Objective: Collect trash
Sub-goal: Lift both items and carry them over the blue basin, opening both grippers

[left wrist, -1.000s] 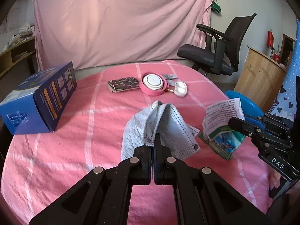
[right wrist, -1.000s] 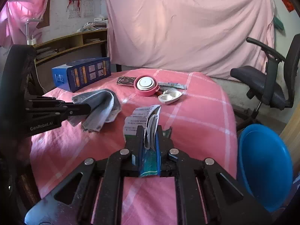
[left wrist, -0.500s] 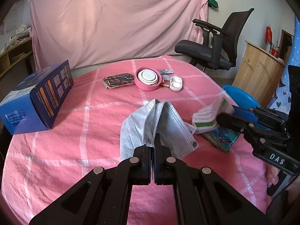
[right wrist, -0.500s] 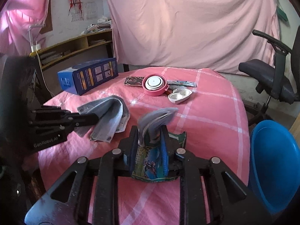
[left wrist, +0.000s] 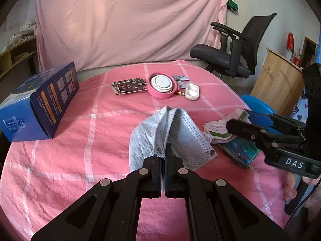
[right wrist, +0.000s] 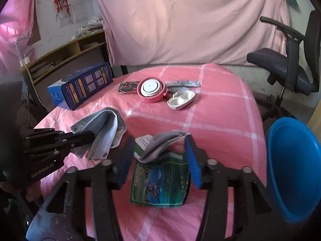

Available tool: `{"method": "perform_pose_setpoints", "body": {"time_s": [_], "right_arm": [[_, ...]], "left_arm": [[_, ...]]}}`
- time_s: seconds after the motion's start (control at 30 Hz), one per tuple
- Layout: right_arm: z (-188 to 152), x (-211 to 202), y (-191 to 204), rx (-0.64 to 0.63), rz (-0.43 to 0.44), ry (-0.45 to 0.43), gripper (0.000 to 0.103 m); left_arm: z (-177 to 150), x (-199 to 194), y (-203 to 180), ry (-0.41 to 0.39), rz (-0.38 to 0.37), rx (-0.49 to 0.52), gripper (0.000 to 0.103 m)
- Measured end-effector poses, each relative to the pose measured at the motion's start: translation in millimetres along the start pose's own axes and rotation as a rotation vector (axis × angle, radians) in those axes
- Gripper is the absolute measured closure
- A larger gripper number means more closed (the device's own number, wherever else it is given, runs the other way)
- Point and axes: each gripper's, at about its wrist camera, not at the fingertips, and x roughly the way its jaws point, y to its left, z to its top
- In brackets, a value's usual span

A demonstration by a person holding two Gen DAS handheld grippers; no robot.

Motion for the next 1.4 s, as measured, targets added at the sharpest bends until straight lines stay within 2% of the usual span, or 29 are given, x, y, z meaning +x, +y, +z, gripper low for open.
{"method": "perform_pose_setpoints", "body": {"time_s": [0.1,0.17,0.23,0.33,0.43,0.53,0.67,0.83,0.93,1.07,1.17,1.33,1.4], "right_arm": [[0.7,8.7,0.6,0.022,0.009,0.025,0.029],[-0.4,10.7,1.5,0.019,-0.002,0.033,0.048],[-1.1,10.3,0.5,0.023,-0.008,0.032,0.061],[-1.6,6.5,-0.9,0.030,-0.003,0.011,0.068],[-1.4,-1.8,-0.9,0.031,0.002,-0.037,0.068],[-0.4,-18.9,0.4,0.030,0.012,-0.138,0.069],[1.5,-49.5,2.3,0.003,-0.035,-0.320,0.068],[0.1,-70.1,-1.9,0.007,-0.076,-0.441,0.068],[-1.3,-91.4,-4.7,0.002,-0.160,-0.540,0.068],[-2.5,-122.7,-12.5,-0.007,-0.318,-0.667,0.068],[-5.7,-141.6,-23.3,0.001,-0.432,-0.725,0.068],[-15.3,-160.6,-58.0,0.086,-0.587,-0.736,0.068],[-22.4,-162.7,-79.0,0.152,-0.638,-0.702,0.068]], "left_arm": [[-1.4,0.7,3.4,0.002,0.004,-0.015,0.103],[-1.8,-0.4,4.5,0.000,0.005,-0.019,0.103],[-1.7,-2.0,5.9,-0.004,0.007,-0.023,0.103],[-1.1,-6.4,9.0,-0.015,0.016,-0.045,0.103],[0.5,-13.7,11.9,-0.053,0.027,-0.084,0.103],[5.6,-23.9,12.3,-0.097,0.037,-0.102,0.103],[22.1,-40.0,3.2,-0.175,0.036,-0.094,0.103],[43.5,-55.3,-10.8,-0.249,0.024,-0.084,0.103],[56.2,-58.4,-24.6,-0.285,0.006,-0.051,0.103],[73.5,-59.5,-49.4,-0.340,-0.036,-0.009,0.103],[87.9,-55.2,-73.0,-0.372,-0.085,0.033,0.103],[105.1,-34.5,-120.5,-0.370,-0.190,0.102,0.103],[109.6,-19.6,-145.5,-0.347,-0.234,0.132,0.103]]}}
